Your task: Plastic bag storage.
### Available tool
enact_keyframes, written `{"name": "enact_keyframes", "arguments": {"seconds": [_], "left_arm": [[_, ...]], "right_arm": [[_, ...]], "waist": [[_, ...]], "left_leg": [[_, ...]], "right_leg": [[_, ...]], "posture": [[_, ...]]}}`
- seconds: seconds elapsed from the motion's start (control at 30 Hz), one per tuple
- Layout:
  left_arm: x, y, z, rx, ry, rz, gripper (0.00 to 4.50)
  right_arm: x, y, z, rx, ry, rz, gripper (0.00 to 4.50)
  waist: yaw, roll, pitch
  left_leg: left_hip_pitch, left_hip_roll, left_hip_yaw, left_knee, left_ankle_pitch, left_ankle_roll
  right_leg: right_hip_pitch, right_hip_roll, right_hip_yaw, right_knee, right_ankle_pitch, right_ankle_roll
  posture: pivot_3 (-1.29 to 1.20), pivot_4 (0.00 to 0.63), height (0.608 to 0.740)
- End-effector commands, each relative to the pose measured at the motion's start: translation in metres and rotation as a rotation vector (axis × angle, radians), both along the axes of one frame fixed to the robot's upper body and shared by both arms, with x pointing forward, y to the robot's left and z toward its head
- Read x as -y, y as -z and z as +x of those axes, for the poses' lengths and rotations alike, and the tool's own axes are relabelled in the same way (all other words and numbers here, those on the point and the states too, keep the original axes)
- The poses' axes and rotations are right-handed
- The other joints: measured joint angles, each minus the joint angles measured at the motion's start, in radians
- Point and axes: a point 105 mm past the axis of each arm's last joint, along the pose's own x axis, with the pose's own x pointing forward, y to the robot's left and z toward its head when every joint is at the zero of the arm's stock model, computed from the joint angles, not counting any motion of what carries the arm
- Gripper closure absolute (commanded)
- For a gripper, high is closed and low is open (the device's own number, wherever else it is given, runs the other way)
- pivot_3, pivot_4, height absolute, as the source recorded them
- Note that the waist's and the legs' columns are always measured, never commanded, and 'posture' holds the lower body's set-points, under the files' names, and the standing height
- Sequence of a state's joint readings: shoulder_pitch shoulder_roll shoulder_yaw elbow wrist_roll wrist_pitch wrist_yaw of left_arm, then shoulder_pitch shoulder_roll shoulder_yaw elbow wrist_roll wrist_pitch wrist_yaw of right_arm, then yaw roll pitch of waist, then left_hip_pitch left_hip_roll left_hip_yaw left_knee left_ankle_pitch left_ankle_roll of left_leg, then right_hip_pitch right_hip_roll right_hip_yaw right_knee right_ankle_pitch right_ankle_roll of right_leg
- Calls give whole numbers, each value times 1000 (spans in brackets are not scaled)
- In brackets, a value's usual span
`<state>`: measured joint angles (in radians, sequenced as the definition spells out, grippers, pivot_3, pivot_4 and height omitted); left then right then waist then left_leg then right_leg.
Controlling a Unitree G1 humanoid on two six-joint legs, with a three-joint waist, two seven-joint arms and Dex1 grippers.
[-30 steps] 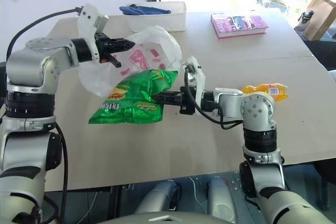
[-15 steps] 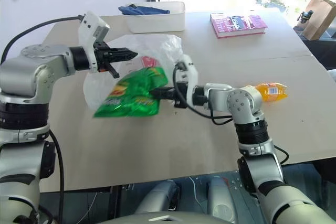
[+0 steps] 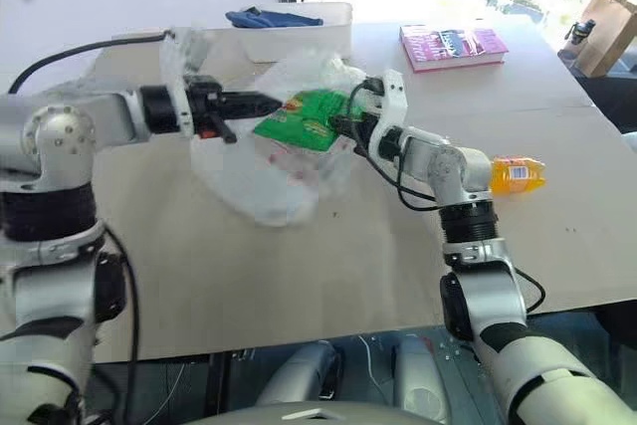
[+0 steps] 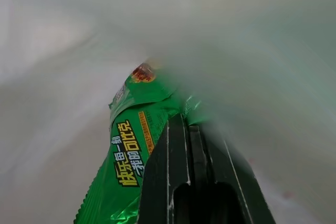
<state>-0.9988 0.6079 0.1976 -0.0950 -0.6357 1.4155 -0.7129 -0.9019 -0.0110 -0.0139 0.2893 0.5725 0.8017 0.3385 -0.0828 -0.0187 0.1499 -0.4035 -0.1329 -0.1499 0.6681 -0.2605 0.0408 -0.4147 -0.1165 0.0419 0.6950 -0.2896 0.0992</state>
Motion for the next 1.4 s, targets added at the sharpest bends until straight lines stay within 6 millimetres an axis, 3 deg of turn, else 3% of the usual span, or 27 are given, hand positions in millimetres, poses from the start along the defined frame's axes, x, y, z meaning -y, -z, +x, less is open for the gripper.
{"name": "enact_keyframes", "arguments": {"seconds": [0.03, 0.1, 0.17, 0.2, 0.27, 0.37, 0.4, 0.47, 0.57, 0.67, 0.73, 0.8, 0.83, 0.9, 1.0, 1.1, 1.23, 1.4], "left_arm": [[2, -14, -6, 4, -11, -66, 4500], [2, -10, -8, -8, -19, -78, 4500], [1, -5, -10, -12, -30, -71, 4500], [-1, -2, -11, -15, -37, -73, 4500], [-4, 1, -11, -6, -60, -61, 4500], [-14, 3, -5, 3, -124, -92, 4500], [-17, 4, -2, 11, -148, -95, 4500], [-23, 8, 2, 28, -188, -91, 4500], [-27, 13, 6, 58, -222, -81, 4500], [-27, 15, 10, 103, -235, -81, 4500], [-22, 12, 10, 134, -215, -77, 4500], [-16, 9, 9, 167, -182, -70, 4500], [-11, 6, 8, 194, -164, -52, 4500], [-3, 0, 6, 235, -129, -47, 4500], [2, -3, 5, 250, -111, -57, 4500], [3, 1, 5, 250, -107, -44, 4500], [2, 6, 3, 254, -109, -18, 4500], [3, 7, -4, 269, -104, -2, 4500]], "right_arm": [[-43, -12, -12, 103, -64, 18, 4467], [-71, -4, -26, 112, -156, 22, 4467], [-82, 5, -32, 121, -218, 17, 4467], [-80, 8, -31, 121, -223, 17, 3942], [-70, 10, -28, 134, -214, 10, 3162], [-39, 9, -17, 247, -136, -121, 1950], [-26, 3, -16, 268, -120, -125, 1698], [-3, -5, -20, 317, -106, -144, 1698], [23, -13, -33, 349, -131, -166, 1698], [44, -33, -54, 442, -115, -213, 791], [54, -39, -82, 510, -196, -291, 49], [67, -45, -105, 560, -268, -360, 49], [85, -47, -110, 581, -262, -444, 49], [120, -44, -104, 605, -194, -650, 49], [174, -22, -87, 570, -185, -962, 49], [219, -7, -68, 507, -211, -1143, 49], [255, 18, -44, 435, -278, -1301, 49], [286, 51, -19, 330, -352, -1447, 49]], "waist": [[-17, 0, 0], [-30, 0, 0], [-33, 0, 0], [-34, 0, 0], [-33, 0, 0], [-25, 0, 0], [-19, 0, 0], [-10, 0, 0], [-3, 0, 0], [-4, 0, 0], [-1, 0, 0], [15, 1, 0], [19, 0, 0], [41, 0, 1], [59, -2, 1], [62, -2, 1], [54, -2, 2], [39, -3, 3]], "left_leg": [[0, 0, 0, 0, 0, 0], [2, 1, 1, -1, 0, 0], [2, 1, 0, 0, 0, 0], [2, 0, 0, 0, 0, 0], [2, 0, 0, 0, 0, 0], [2, 0, -1, 0, 0, 0], [2, 0, -1, 0, 0, 0], [2, 0, -1, 0, 0, 0], [2, 0, -1, 0, 0, 0], [2, 0, -1, 0, 0, 0], [2, 1, 0, -1, 0, 0], [1, 0, 0, -1, 0, 0], [1, 0, 0, 0, 0, 0], [0, -1, 0, 0, -1, 1], [-1, -2, 1, 2, -2, 3], [1, -1, 4, 1, -2, 3], [3, 0, 6, 0, -2, 3], [3, 0, 6, 0, -2, 2]], "right_leg": [[0, -1, 0, 0, 0, 0], [0, -2, 2, 1, 0, 0], [0, 0, 2, 1, 0, 0], [1, 1, 2, 0, 0, 0], [1, 1, 1, 0, 0, 0], [1, 1, 0, 0, 0, 0], [1, 1, 0, 0, 0, 0], [1, 1, 0, 0, 0, 0], [1, 1, 0, -1, 0, 0], [1, 0, 1, -1, 0, 0], [0, -2, 1, 0, 0, 0], [0, -2, 1, -1, 0, 0], [0, -2, 1, -2, 0, 0], [1, -1, 0, -3, 0, 0], [1, -2, 0, -4, 0, 0], [2, -2, 2, -3, 0, 0], [2, -2, 3, -2, 0, 0], [2, -2, 4, -3, 0, 0]], "posture": [[0, 150, 740], [0, 150, 740], [0, 150, 740], [0, 150, 740], [0, 150, 740], [0, 150, 740], [0, 150, 740], [0, 150, 740], [0, 150, 740], [0, 150, 740], [0, 150, 740], [0, 150, 740], [0, 150, 740], [0, 150, 740], [0, 150, 740], [0, 150, 740], [0, 150, 740], [0, 150, 740]]}}
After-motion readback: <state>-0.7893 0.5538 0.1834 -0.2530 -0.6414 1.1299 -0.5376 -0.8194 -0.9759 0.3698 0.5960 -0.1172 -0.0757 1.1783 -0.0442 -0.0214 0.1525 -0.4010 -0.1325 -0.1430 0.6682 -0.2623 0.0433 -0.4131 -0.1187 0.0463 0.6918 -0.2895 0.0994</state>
